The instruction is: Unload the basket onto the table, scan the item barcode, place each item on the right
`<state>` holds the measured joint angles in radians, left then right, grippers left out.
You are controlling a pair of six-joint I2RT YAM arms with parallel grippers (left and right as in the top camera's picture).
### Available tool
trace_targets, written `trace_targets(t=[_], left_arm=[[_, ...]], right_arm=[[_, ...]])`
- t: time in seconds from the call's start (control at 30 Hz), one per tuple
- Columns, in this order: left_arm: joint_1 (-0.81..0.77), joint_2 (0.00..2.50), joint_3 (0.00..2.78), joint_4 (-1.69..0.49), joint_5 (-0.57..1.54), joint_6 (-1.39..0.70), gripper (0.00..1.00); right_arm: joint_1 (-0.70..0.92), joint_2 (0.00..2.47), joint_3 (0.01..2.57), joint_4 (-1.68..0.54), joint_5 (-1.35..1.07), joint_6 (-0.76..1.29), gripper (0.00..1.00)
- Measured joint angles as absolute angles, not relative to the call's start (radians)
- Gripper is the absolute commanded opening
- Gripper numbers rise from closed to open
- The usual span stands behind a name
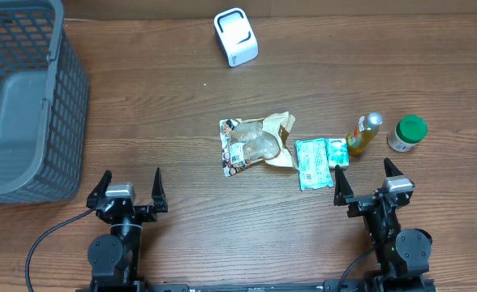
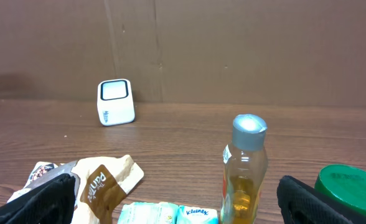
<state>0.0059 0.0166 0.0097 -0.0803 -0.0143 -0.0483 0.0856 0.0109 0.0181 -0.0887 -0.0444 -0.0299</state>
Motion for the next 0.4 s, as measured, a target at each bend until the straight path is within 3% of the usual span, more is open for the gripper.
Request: trace_targets(t=[0.4], left_arm=[[0.006, 0.017, 0.01, -0.08, -0.015, -0.048, 0.99]], right_arm=[[0.085, 0.011, 0.018, -0.089, -0.044, -0.03, 1.0]])
